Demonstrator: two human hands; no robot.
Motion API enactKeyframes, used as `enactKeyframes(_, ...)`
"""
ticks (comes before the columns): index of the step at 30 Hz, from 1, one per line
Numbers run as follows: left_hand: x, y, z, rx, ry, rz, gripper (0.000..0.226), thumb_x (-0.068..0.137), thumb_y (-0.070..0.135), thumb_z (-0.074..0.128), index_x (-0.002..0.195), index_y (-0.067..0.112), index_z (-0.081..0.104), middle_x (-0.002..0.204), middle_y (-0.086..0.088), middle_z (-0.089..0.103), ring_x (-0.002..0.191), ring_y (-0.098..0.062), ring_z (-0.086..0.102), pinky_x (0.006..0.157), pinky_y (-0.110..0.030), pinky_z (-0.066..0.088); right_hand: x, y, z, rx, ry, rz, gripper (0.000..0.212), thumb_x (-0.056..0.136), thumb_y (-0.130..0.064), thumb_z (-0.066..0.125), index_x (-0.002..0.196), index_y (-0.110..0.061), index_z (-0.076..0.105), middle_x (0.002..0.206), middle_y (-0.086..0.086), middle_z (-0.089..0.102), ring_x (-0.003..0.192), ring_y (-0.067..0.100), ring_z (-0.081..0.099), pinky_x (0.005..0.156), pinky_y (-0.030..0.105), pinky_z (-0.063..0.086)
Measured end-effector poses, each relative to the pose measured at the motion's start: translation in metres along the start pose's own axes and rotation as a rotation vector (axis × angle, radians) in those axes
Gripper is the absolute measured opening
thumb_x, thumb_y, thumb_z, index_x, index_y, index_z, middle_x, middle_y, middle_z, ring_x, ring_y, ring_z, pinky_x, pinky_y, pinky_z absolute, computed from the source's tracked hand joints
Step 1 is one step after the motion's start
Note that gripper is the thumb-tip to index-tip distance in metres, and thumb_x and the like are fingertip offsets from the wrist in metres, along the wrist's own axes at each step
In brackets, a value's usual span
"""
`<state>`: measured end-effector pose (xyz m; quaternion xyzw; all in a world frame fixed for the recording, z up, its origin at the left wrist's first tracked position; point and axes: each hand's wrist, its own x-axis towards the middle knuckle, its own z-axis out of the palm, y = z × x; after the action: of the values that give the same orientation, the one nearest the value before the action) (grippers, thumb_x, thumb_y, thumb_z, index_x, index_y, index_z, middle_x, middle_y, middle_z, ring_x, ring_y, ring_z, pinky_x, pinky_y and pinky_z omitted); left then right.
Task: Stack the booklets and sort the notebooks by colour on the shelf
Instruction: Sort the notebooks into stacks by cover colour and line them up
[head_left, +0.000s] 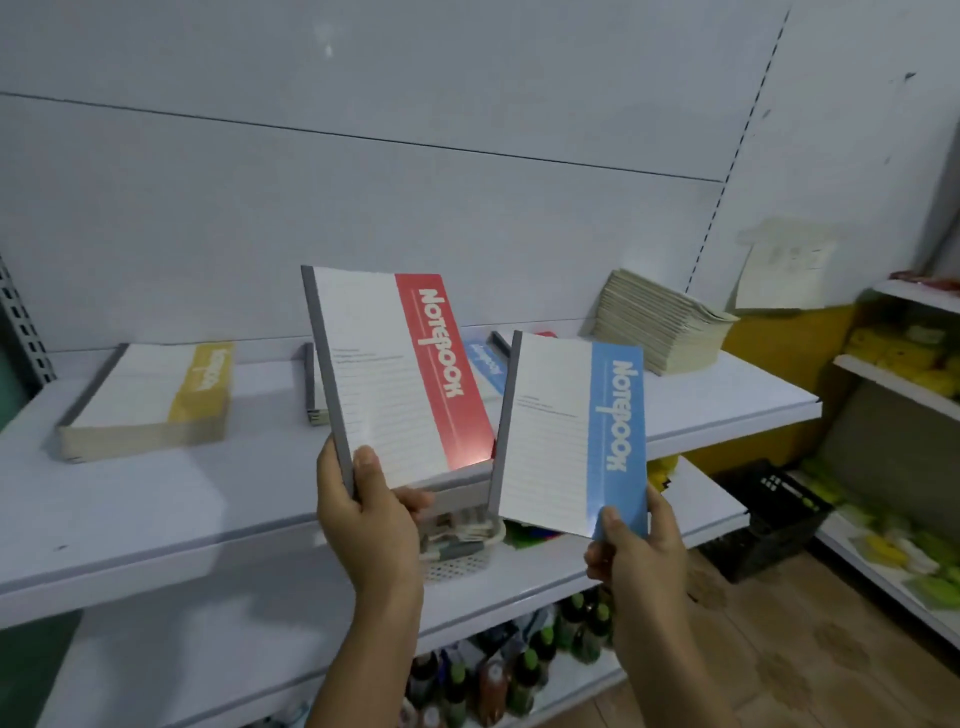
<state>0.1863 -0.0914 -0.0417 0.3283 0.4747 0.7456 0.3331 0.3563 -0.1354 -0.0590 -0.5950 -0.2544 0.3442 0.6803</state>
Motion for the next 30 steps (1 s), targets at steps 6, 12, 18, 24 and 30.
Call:
enactKeyframes(6, 0.043, -0.012, 0.011, 0.039, 0.087, 0.052, 0.029, 0.102, 0.022, 0.036, 0.122, 0.038, 0.051, 0.098, 0.012, 0.067, 0.043, -0.009, 0.056, 0.042, -0.017, 0.046, 0.057, 0.007, 0.034, -0.052, -0.02, 0.009, 0.041, 0.097, -0.009, 0.051, 0.128, -0.035, 0.042, 0.085, 0.003, 0.055, 0.056, 0.014, 0.049, 0.047, 0.027, 0.047)
enactKeyframes(12, 0.095, -0.047, 0.061, 0.002, 0.086, 0.018, 0.026, 0.102, 0.025, 0.039, 0.123, 0.035, 0.05, 0.104, 0.005, 0.067, 0.041, -0.009, 0.053, 0.043, -0.016, 0.046, 0.139, 0.005, 0.106, -0.15, -0.154, -0.033, 0.039, 0.097, -0.013, 0.052, 0.13, -0.031, 0.042, 0.096, 0.001, 0.058, 0.061, 0.013, 0.054, 0.049, 0.022, 0.049)
enactKeyframes(18, 0.14, -0.078, 0.118, -0.034, 0.037, -0.026, 0.03, 0.102, 0.02, 0.038, 0.129, 0.023, 0.05, 0.103, -0.002, 0.068, 0.042, -0.008, 0.051, 0.045, -0.019, 0.046, 0.219, 0.011, 0.155, -0.354, -0.332, -0.037, 0.031, 0.096, -0.008, 0.051, 0.121, -0.024, 0.042, 0.104, 0.003, 0.06, 0.07, 0.014, 0.059, 0.054, 0.022, 0.052)
enactKeyframes(24, 0.156, -0.098, 0.14, -0.015, -0.007, -0.062, 0.026, 0.101, 0.02, 0.041, 0.123, 0.023, 0.054, 0.089, 0.01, 0.069, 0.039, -0.006, 0.049, 0.043, -0.017, 0.045, 0.236, 0.033, 0.163, -0.615, -0.39, -0.31, 0.051, 0.095, -0.014, 0.055, 0.141, -0.016, 0.033, 0.138, 0.001, 0.047, 0.124, 0.015, 0.047, 0.095, 0.035, 0.047)
enactKeyframes(30, 0.157, -0.101, 0.148, 0.032, -0.004, -0.053, 0.027, 0.101, 0.02, 0.042, 0.126, 0.022, 0.052, 0.098, 0.005, 0.069, 0.043, -0.008, 0.052, 0.045, -0.015, 0.046, 0.238, 0.046, 0.164, -0.793, -0.415, -0.431, 0.028, 0.098, -0.016, 0.048, 0.126, -0.013, 0.048, 0.136, -0.01, 0.036, 0.124, 0.004, 0.033, 0.087, 0.0, 0.029)
